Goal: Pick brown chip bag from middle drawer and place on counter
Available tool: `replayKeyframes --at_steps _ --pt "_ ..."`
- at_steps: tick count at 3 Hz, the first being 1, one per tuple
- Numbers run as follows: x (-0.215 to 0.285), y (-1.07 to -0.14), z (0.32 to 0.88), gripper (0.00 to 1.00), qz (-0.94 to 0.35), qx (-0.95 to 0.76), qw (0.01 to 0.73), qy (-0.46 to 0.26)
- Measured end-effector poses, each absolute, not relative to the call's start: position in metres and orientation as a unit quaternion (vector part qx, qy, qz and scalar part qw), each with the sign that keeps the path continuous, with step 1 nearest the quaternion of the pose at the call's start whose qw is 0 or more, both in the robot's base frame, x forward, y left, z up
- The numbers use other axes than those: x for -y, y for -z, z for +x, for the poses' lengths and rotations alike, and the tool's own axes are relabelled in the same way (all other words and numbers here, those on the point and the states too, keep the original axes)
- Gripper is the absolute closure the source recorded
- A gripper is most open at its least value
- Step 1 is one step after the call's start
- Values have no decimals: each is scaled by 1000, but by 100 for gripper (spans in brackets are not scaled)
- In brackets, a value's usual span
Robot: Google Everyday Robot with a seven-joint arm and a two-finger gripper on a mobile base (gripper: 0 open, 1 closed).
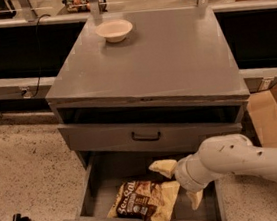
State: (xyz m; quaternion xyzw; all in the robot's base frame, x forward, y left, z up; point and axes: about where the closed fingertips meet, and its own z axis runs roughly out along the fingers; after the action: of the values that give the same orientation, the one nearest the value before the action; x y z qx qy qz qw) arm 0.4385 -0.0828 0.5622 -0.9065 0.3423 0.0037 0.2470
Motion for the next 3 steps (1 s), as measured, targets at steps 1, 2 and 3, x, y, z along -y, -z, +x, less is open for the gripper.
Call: replayKeyframes --at_steps 1,2,3 --pt "79 -522 458 0 -912 -325 250 29" --pt "71 -486 464 0 -910 -316 266 22" --pt "52 -460 460 14 -910 -299 286 2"
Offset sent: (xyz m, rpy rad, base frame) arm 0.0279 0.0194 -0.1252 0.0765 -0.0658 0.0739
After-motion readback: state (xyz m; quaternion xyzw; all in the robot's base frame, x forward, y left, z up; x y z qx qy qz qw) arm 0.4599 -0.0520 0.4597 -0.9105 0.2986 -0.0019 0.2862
